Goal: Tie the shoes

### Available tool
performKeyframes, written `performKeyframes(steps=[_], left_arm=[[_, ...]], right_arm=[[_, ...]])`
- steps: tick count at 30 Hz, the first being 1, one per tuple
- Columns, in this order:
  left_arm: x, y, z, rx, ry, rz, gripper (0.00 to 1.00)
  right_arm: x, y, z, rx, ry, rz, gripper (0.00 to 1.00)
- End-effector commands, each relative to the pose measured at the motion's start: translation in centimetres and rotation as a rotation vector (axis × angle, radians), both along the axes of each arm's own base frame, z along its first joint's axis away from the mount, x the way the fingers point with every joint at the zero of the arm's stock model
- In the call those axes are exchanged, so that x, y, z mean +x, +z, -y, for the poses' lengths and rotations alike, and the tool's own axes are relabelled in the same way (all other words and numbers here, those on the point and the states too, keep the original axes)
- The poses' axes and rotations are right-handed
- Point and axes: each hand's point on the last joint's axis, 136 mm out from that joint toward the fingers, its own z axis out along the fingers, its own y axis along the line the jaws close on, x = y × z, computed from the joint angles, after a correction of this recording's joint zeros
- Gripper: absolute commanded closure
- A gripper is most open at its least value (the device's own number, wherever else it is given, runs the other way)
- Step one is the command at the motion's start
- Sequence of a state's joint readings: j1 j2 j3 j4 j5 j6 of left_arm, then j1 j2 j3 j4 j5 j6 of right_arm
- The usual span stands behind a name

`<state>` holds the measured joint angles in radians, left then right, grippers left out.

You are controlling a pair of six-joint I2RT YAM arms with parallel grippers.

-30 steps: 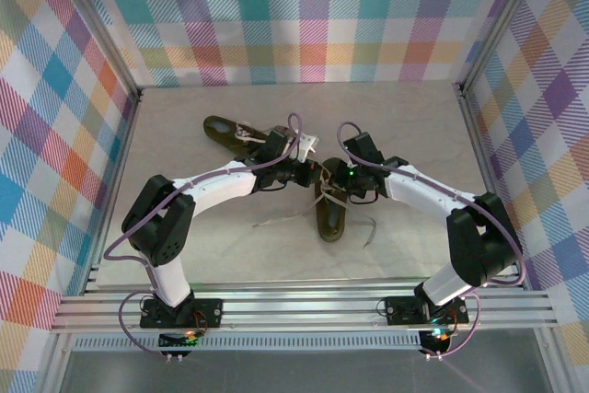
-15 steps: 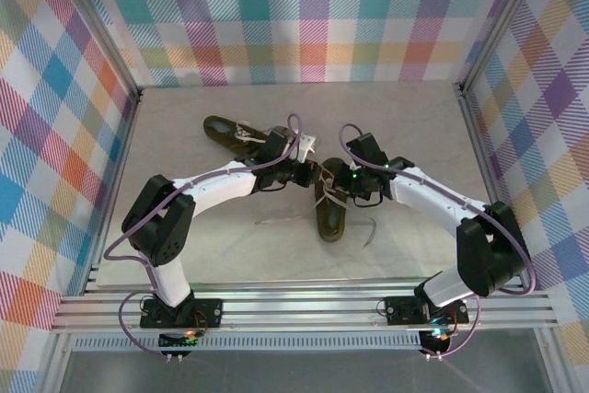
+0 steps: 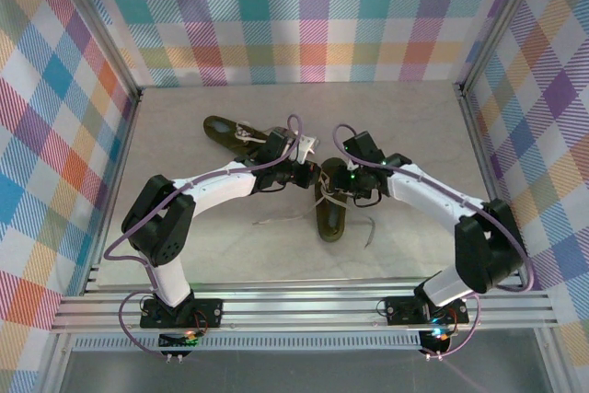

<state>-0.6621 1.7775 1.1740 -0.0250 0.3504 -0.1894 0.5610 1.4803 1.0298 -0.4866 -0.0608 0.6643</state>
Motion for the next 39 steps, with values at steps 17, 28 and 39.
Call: performKeyframes(steps=[17,28,39], left_arm=[[-0.3,1.3,-0.3,-0.024,-0.01,0.016,1.0],[1.4,0.6,-2.3,0.067,0.122,0.031,1.0],[1.4,0.7,-2.3,0.056,0.122,0.027,1.0]], right_arm=[[-0.5,-1.5,-0.3,-0.059,-0.086,-0.047,0.67],[-0.6,-2.2,0.9,-0.124,-0.109,-0.051,0.73],[-0.5,-0.4,1.8,-0.14,-0.088,0.042,0.81]])
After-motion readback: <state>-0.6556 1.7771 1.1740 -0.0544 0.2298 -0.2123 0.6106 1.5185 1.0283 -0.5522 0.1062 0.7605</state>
